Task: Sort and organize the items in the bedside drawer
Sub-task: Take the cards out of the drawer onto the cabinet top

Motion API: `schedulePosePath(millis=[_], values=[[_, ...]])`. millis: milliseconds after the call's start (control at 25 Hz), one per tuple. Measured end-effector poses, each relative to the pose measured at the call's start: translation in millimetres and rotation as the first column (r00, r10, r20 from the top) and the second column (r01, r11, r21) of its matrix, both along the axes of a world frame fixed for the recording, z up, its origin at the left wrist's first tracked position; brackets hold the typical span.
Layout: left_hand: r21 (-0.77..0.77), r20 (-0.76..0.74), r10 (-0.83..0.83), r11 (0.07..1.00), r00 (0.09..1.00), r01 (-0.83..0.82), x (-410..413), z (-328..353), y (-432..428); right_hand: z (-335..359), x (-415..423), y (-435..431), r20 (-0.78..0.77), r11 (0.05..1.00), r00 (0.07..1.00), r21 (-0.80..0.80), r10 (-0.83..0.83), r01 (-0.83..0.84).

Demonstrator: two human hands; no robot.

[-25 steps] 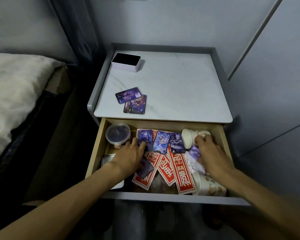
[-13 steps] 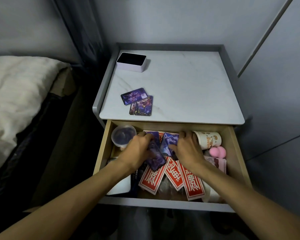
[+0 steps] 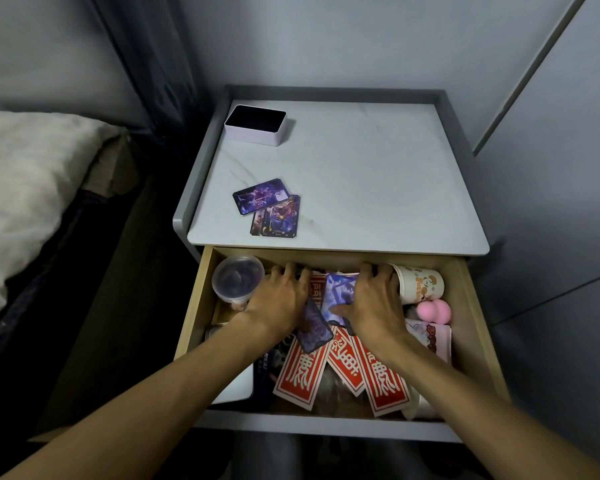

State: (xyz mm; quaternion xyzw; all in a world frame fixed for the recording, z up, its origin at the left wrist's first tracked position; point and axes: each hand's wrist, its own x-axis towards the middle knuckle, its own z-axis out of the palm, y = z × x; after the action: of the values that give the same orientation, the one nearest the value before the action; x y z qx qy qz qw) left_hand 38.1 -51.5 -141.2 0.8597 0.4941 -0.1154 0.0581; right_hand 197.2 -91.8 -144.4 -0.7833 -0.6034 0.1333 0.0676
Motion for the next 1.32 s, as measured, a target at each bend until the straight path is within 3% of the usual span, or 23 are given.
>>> schedulePosePath(millis=[240, 360, 480, 600, 680, 800, 1000, 1320], values=[[0.074, -0.072, -0.029, 0.997, 0.997, 0.035, 0.7, -0.3, 0.0, 18.1, -0.9, -4.3, 0.113, 0.995, 0.989, 0.015, 0.096, -0.098], [0.093, -0.065, -0.059, 0.994, 0.996, 0.065, -0.4, 1.9, -0.1, 20.7, 3.0, -7.1, -0.102, 0.992, 0.989, 0.084, 0.107, -0.099], [0.069, -0.060, -0.149, 0.986, 0.987, 0.153, -8.0, 9.9, 5.1, 22.4, 13.9, -6.6, -0.352, 0.998, 0.936, 0.058, 0.001, 0.021], [0.021, -0.028, -0.318, 0.948, 0.948, 0.318, -14.8, 19.2, 11.2, 22.7, 27.0, -5.3, -0.438, 0.994, 0.893, -0.011, -0.102, 0.108], [0.075, -0.022, -0.423, 0.903, 0.906, 0.423, -15.1, 24.1, 16.2, 24.7, 34.1, -7.0, -0.454, 0.994, 0.885, -0.007, -0.104, 0.114], [0.084, -0.053, -0.545, 0.832, 0.837, 0.548, -15.3, 25.0, 21.1, 28.3, 40.0, -12.9, -0.400, 0.995, 0.914, 0.049, -0.065, 0.092], [0.005, -0.134, -0.585, 0.807, 0.800, 0.591, -3.0, 20.0, 20.7, 32.3, 35.6, -16.5, -0.223, 0.996, 0.975, 0.087, -0.003, 0.023], [-0.096, -0.080, -0.482, 0.875, 0.872, 0.475, 0.1, 24.1, 20.3, 46.2, 39.6, -26.1, -0.167, 0.995, 0.986, 0.097, -0.014, 0.030]])
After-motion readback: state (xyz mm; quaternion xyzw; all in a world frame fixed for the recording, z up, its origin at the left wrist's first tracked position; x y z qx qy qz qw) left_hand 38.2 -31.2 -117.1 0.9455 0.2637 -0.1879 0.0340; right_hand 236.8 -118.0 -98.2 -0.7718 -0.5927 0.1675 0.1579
